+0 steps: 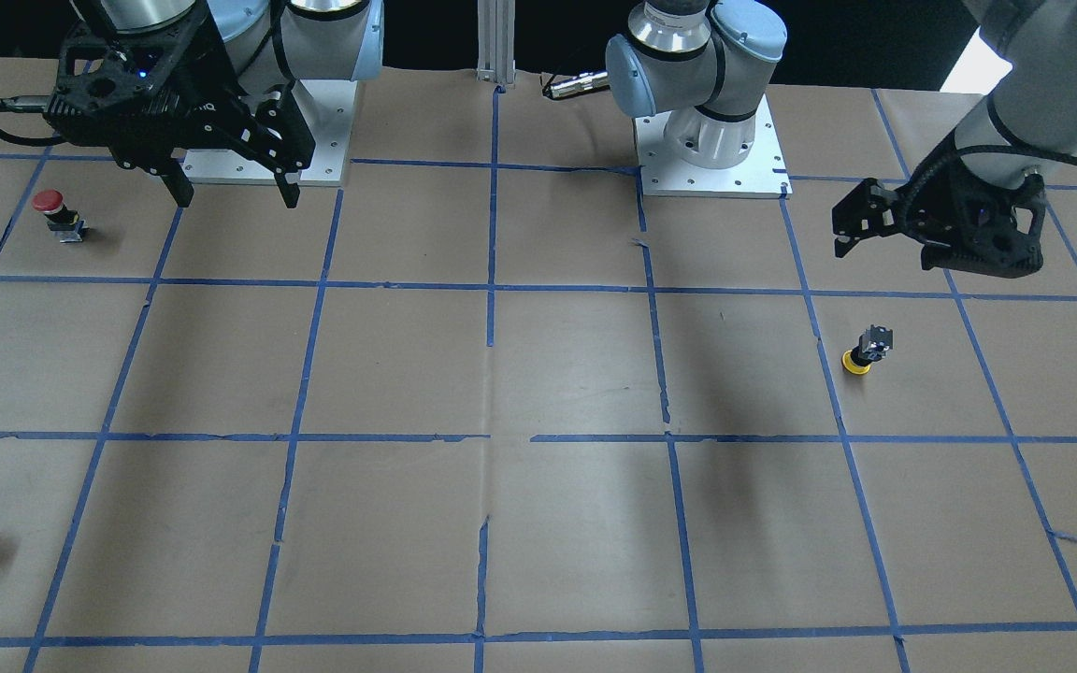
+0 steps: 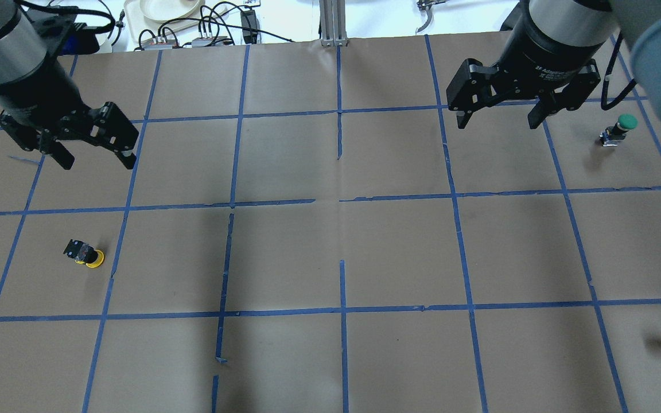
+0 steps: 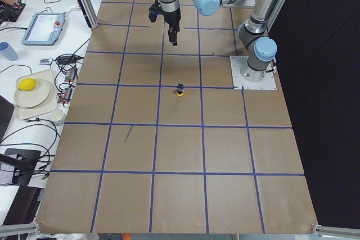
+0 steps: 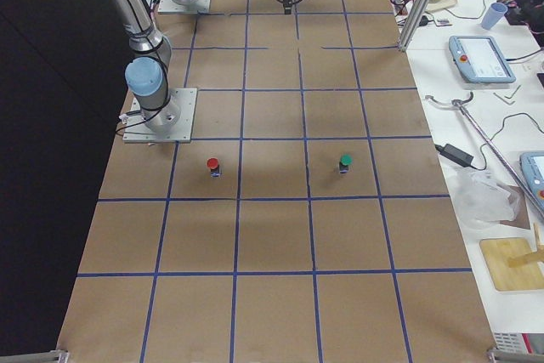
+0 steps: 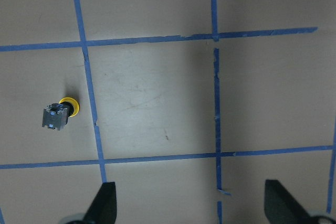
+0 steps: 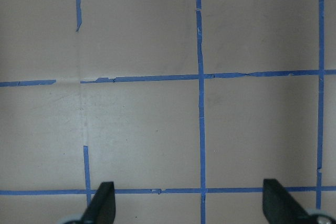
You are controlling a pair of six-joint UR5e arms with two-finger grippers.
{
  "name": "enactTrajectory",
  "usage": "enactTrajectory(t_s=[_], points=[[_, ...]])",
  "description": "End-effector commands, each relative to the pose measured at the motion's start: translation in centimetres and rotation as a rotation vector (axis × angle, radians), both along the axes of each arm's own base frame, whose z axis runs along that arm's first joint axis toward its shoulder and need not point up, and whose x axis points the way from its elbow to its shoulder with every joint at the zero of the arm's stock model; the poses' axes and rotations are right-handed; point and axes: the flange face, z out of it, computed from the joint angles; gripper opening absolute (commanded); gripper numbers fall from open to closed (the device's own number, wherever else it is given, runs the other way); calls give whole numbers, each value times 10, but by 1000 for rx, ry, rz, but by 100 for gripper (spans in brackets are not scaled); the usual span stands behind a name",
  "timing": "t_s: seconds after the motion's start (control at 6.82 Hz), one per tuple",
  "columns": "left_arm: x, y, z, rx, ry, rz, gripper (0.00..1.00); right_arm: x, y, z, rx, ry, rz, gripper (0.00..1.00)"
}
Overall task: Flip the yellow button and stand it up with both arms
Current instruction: 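Lower the left gripper over the yellow button and close on its body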
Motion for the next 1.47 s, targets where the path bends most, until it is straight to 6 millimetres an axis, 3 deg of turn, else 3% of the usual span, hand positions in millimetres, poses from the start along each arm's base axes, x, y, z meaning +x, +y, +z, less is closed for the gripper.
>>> enactTrajectory(t_s=[0.0,0.44,0.59,0.73,1.03,1.32], points=[[51,15,-61,-34,7,-95,100,0,0,-1,3,0,2,100],[79,29,-132,-103,-15,-271,99,0,0,-1,1,2,4,100],[87,37,-163,-56,34,-313,98,0,0,-1,1,2,4,100],[99,33,-176,-87,15,-358,98,-1,0,-1,1,2,1,100],[102,30,-190,-76,28,-361,98,-1,0,0,0,2,1,100],[106,23,-206,-87,22,-358,89,-1,0,0,-2,2,1,100]])
